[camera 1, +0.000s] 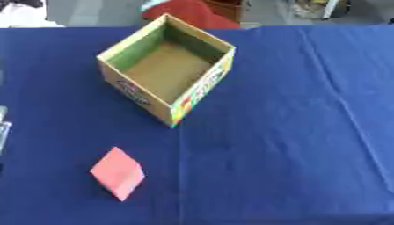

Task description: Pick up objects on the table and place them in the box.

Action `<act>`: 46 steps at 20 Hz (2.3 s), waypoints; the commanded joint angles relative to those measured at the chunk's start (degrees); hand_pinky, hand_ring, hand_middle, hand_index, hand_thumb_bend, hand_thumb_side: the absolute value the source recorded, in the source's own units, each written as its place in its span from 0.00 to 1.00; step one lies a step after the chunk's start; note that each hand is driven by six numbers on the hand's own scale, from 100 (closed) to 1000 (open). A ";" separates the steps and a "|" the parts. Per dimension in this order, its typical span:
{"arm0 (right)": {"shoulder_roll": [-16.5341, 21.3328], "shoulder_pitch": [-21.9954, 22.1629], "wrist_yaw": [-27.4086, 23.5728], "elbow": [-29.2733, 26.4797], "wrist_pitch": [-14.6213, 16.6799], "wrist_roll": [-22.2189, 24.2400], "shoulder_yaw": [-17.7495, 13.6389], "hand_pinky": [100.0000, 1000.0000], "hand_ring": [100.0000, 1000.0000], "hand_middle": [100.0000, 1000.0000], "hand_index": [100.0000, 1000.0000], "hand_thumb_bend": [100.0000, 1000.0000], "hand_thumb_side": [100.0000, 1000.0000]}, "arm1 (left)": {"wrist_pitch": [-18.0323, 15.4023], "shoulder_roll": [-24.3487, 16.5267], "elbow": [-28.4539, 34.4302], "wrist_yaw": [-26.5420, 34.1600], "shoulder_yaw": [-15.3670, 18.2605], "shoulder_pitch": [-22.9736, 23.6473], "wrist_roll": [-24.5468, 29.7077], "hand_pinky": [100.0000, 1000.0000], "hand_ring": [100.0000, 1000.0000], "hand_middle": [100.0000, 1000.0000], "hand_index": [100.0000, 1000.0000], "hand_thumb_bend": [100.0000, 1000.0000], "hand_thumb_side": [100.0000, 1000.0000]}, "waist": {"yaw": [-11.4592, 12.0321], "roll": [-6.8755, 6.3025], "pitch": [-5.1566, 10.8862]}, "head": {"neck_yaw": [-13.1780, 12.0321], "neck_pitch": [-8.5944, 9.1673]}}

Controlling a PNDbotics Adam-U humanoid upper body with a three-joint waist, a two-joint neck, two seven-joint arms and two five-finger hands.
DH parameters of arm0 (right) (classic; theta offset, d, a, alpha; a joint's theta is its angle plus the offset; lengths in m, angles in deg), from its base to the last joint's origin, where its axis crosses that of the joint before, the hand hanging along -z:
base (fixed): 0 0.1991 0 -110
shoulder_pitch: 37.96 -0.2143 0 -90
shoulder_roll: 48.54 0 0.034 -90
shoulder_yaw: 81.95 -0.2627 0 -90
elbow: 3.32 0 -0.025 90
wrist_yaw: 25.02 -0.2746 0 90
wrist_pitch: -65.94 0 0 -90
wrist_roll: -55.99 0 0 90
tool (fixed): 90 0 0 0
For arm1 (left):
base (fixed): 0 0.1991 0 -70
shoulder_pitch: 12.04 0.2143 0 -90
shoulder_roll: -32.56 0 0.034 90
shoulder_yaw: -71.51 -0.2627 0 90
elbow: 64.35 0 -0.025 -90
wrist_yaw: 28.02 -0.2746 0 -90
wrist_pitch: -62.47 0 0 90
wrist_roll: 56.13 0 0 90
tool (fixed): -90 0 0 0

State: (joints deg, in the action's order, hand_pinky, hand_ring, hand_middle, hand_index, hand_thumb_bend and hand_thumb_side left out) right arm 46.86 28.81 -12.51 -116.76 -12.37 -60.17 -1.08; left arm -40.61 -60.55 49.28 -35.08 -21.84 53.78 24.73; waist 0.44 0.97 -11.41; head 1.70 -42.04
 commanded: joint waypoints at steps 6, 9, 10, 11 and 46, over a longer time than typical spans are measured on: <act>0.79 -0.61 0.40 -1.16 -0.17 -0.07 -0.46 0.66 0.72 0.83 0.76 0.00 1.00 | 0.00 -0.78 0.96 0.12 0.67 -0.30 0.15 0.54 0.65 0.63 0.77 0.00 0.76 | -0.05 -0.07 0.82 | -0.05 0.15; 0.79 -0.62 0.41 -1.16 -0.18 -0.05 -0.45 0.66 0.72 0.83 0.76 0.00 1.00 | -0.02 -0.77 0.96 0.15 0.70 -0.34 0.12 0.54 0.65 0.63 0.77 0.00 0.76 | -0.05 -0.07 0.82 | -0.04 0.19; 0.79 -0.60 0.41 -1.16 -0.19 -0.05 -0.45 0.66 0.72 0.83 0.76 0.00 1.00 | 0.00 -0.87 0.96 0.10 0.69 -0.32 0.16 0.54 0.65 0.63 0.77 0.00 0.76 | -0.06 -0.08 0.85 | -0.01 0.15; 0.81 -0.59 0.41 -1.16 -0.20 -0.05 -0.46 0.66 0.72 0.83 0.76 0.00 1.00 | 0.03 -1.07 0.96 -0.01 0.70 -0.32 0.22 0.54 0.65 0.63 0.77 0.00 0.76 | -0.08 -0.09 0.87 | 0.01 0.09; 2.52 -0.31 0.18 -1.16 -0.37 1.44 0.89 0.66 0.72 0.83 0.76 0.00 1.00 | -2.31 -39.14 0.96 -16.04 -16.87 -2.80 36.19 0.83 0.87 0.82 0.87 0.44 0.58 | -0.63 -2.23 2.22 | 0.72 -1.20</act>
State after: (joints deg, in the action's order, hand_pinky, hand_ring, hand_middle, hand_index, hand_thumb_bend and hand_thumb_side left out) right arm 47.84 29.10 -12.47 -116.76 -12.79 -58.97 -0.01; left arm -42.96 -97.95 49.47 -51.02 -38.80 51.86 59.91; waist -0.14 -1.30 -10.07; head 2.59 -43.16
